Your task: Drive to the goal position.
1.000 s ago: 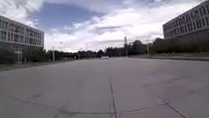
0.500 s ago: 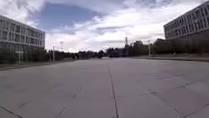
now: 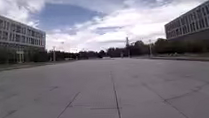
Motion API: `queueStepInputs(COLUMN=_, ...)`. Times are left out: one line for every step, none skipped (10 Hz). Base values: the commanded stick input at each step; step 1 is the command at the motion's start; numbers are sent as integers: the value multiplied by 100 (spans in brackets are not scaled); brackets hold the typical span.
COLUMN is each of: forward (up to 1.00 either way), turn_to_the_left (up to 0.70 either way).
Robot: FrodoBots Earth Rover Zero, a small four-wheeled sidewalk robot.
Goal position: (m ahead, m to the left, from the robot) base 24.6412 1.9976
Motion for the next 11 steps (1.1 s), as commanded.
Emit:
queueStepInputs(forward=70, turn_to_the_left=0)
queueStepInputs(forward=70, turn_to_the_left=0)
queueStepInputs(forward=70, turn_to_the_left=0)
queueStepInputs(forward=70, turn_to_the_left=0)
queueStepInputs(forward=70, turn_to_the_left=0)
queueStepInputs(forward=70, turn_to_the_left=0)
queueStepInputs(forward=70, turn_to_the_left=0)
queueStepInputs(forward=70, turn_to_the_left=-6)
queueStepInputs(forward=70, turn_to_the_left=-35)
queueStepInputs(forward=70, turn_to_the_left=-35)
queueStepInputs(forward=70, turn_to_the_left=-35)
